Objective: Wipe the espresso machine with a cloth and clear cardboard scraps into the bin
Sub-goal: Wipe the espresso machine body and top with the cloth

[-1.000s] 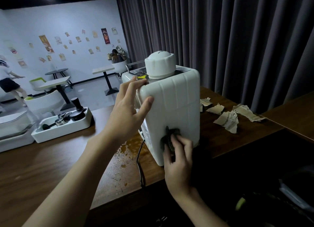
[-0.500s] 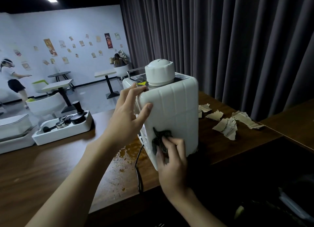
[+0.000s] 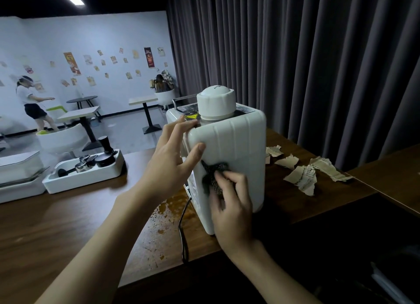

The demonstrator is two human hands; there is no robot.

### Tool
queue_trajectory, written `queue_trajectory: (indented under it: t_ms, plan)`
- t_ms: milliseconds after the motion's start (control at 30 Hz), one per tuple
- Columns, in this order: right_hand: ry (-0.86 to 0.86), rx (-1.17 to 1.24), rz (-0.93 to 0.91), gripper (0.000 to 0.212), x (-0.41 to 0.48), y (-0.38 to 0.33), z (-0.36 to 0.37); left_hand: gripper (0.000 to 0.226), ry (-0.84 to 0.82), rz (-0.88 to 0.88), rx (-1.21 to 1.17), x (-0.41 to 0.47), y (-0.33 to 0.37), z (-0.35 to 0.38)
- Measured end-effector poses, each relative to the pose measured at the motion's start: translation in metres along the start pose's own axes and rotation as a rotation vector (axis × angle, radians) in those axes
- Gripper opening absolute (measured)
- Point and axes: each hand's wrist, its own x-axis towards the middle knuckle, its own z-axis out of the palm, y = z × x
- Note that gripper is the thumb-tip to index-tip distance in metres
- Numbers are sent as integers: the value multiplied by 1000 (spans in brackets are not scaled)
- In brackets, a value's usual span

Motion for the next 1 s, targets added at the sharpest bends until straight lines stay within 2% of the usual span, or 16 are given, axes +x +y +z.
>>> queue_trajectory:
  t_ms: [100,233,300,367,467,533,600,733,800,933,1000]
  plan:
    - [18,-13,-14,32,21,18,-12,48,-10,-5,4,0,1,-1]
    - [298,-2,255,28,63,32,-24,44,-29,-9,12,0,1,-1]
    - [352,6,300,27,68,26,-21,44,-27,-19,8,-1,1,-1]
    - [307,-16,225,29,58,11,-12,47,-19,-26,-20,-1,3,-1]
    - [99,-25,-1,34,36,-9,-2,50,-23,-20,-75,-2,4,-2]
    - [32,-2,-76,33,42,-4,-7,50,-30,-15,-82,-2,4,-3]
    - [77,-3,-36,30,59,6,-16,50,-38,-19,-74,-2,5,-4]
    - [307,-11,182,25,98,20,-28,47,-55,-34,-58,-2,4,-4]
    - [309,-11,197,27,97,11,-22,47,-46,-34,-61,-2,4,-3]
    - [58,-61,-90,30,61,-12,-6,46,-42,-38,-83,-3,5,-4]
    - [-4,-53,-165,29,62,-8,-10,47,-54,-32,-75,-3,6,-5]
